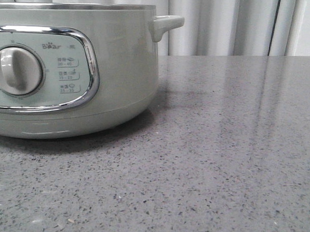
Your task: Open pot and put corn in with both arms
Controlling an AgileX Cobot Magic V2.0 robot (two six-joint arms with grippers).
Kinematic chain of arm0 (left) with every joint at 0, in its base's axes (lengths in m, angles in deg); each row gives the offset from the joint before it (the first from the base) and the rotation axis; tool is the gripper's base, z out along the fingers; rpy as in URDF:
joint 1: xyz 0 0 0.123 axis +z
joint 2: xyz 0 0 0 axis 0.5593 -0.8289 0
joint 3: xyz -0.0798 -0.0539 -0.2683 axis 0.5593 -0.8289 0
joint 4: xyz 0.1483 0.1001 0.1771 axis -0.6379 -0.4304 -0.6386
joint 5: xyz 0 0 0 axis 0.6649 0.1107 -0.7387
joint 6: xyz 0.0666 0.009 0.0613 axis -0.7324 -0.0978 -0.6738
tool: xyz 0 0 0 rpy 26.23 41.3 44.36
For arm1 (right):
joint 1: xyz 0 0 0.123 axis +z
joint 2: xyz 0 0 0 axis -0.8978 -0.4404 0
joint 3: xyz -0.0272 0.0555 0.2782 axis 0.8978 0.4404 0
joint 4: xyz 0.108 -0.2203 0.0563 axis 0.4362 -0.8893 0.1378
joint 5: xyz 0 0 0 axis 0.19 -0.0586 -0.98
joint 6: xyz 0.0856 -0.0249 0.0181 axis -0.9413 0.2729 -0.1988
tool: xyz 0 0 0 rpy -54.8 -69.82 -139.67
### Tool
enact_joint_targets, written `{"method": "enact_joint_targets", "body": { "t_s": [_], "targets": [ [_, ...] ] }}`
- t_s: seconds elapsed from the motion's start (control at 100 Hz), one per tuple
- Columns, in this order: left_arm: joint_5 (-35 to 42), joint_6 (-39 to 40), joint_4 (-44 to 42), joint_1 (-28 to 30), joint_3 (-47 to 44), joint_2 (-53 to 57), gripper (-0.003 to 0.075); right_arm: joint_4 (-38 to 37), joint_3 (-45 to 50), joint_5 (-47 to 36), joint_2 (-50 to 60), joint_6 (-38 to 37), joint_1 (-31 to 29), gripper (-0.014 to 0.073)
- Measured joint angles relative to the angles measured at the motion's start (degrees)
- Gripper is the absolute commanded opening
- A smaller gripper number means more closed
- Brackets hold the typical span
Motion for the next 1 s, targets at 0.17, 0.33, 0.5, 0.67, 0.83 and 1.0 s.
{"method": "enact_joint_targets", "body": {
  "t_s": [0.17, 0.33, 0.5, 0.67, 0.83, 1.0],
  "targets": [
    [0.0, 0.0, -0.05, 0.0, 0.0, 0.0, -0.002, 0.0, 0.0, 0.0, 0.0, 0.0, 0.0, -0.0044],
    [0.0, 0.0, -0.05, 0.0, 0.0, 0.0, -0.002, 0.0, 0.0, 0.0, 0.0, 0.0, 0.0, -0.0044],
    [0.0, 0.0, -0.05, 0.0, 0.0, 0.0, -0.002, 0.0, 0.0, 0.0, 0.03, 0.0, 0.0, -0.0044],
    [0.0, 0.0, -0.05, 0.0, 0.0, 0.0, -0.002, -0.5, 4.67, -1.6, 0.87, 0.0, -3.64, -0.0044],
    [-0.03, 0.0, -0.05, 0.0, 0.0, 0.0, -0.002, 1.2, 15.93, -7.43, 1.21, 0.0, -14.91, -0.0044],
    [-0.13, 0.0, -0.05, 0.0, 0.0, 0.0, -0.002, 3.99, 29.71, -16.58, 1.21, 0.0, -25.94, -0.0044]
  ]
}}
